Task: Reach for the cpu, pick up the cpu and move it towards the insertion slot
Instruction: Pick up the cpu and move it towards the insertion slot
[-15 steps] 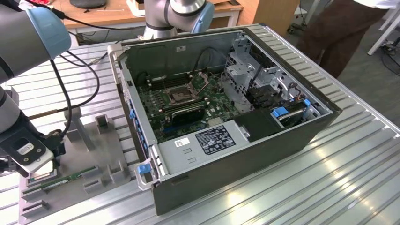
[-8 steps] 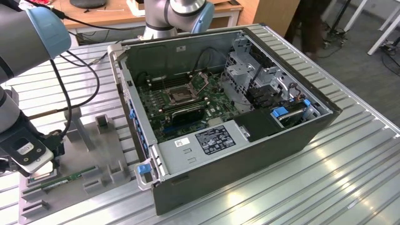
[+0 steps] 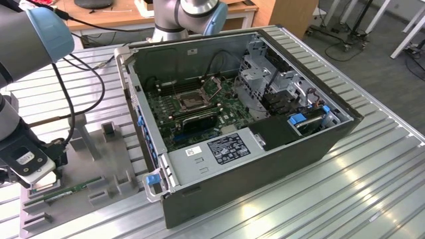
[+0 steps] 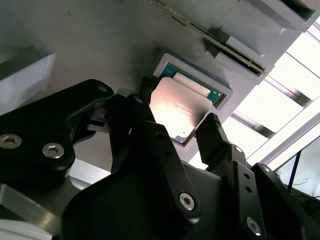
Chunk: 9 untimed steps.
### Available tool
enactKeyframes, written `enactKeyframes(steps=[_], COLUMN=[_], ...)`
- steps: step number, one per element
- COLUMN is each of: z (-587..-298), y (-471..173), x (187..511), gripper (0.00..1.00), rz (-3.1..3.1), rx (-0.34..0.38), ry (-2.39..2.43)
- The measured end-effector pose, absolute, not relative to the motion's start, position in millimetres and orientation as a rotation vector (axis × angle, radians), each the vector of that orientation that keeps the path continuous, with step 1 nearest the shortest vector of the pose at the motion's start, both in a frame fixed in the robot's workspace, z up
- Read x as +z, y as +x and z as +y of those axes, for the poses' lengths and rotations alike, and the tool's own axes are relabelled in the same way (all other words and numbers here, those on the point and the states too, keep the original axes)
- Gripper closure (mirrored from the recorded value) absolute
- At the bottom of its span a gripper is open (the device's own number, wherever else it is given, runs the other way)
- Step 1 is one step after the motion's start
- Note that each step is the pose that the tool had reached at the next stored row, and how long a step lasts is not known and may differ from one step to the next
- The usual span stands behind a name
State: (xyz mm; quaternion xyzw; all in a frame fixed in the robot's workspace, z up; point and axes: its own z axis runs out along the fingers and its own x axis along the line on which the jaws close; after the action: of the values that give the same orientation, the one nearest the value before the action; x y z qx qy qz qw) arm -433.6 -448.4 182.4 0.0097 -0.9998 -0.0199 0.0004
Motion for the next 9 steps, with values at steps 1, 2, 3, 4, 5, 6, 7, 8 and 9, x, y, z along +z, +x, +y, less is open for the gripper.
enactKeyframes(steps=[1, 2, 3, 4, 5, 6, 7, 8, 9], z=[-448.4, -448.4, -448.4, -448.4, -448.4, -448.4, -448.4, -448.4, -448.4], y=[-433.6, -433.6, -433.6, -433.7, -433.7, -433.7, -433.7, -433.7, -433.8], x=[182.4, 182.4, 182.4, 182.4, 182.4, 182.4, 182.4, 182.4, 182.4], gripper=[0.38, 0.38, 0.38, 0.38, 0.38, 0.38, 0.38, 0.38, 0.38], rz=[-3.140, -3.140, -3.140, -3.140, -3.140, -3.140, -3.140, -3.140, -3.140], rx=[-0.063, -0.063, -0.062, -0.063, -0.063, -0.063, -0.063, -0.063, -0.063], ry=[0.031, 0.031, 0.031, 0.031, 0.031, 0.031, 0.031, 0.031, 0.031])
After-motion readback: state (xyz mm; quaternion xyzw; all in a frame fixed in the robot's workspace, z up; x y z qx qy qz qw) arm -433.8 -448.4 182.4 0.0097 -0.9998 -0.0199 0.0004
